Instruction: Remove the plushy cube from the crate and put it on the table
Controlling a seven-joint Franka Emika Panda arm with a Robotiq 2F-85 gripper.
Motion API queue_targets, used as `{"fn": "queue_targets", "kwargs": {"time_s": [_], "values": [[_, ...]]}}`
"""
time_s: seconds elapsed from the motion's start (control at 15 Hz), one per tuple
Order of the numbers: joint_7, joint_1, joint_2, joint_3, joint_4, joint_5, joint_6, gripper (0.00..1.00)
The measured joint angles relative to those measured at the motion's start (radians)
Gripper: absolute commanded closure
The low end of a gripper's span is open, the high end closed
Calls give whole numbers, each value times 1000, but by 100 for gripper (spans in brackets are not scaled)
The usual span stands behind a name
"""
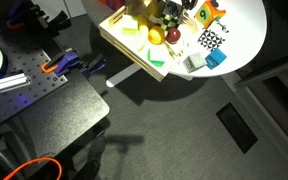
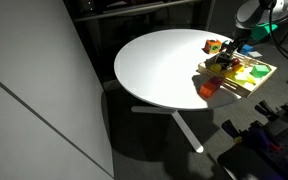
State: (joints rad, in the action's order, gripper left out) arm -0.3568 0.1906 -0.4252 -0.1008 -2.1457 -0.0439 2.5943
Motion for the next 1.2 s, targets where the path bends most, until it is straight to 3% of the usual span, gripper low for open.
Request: {"fn": "queue_targets", "kwargs": {"time_s": [1.2], "values": [[0,0,-19,9,10,-10,15,0]]}}
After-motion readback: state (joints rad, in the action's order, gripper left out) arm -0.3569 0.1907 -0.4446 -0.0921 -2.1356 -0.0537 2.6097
